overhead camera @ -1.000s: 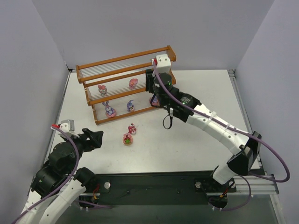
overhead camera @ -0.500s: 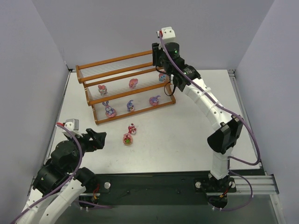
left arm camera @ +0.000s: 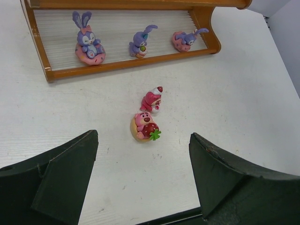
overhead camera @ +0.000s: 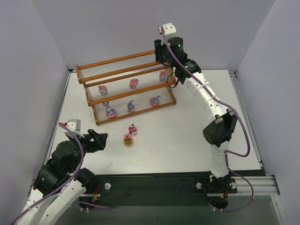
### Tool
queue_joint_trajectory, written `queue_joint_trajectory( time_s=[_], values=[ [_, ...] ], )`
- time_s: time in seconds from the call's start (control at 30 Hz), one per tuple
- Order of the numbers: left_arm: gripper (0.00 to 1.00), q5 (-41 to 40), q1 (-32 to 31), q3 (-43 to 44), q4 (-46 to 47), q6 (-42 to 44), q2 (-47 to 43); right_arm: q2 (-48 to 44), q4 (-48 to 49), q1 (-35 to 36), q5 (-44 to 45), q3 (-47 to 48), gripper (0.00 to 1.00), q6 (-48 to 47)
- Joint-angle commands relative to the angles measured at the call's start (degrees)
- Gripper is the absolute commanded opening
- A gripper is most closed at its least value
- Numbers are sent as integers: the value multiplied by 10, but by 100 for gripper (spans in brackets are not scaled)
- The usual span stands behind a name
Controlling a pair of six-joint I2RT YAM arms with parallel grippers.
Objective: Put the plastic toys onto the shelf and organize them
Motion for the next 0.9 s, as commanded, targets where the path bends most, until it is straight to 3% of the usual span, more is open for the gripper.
queue_joint_trajectory(
  time_s=[0.0,0.27,0.87],
  values=[
    [88,7,-3,1,23,7,5,10,46,-9,-38,25,1,-31],
    [88,7,-3,0,22,7,5,28,53,-14,-68,39,5,-55],
    [88,6,-3,0,21,7,3,45,13,-22,-54,55,26,-48]
  ],
)
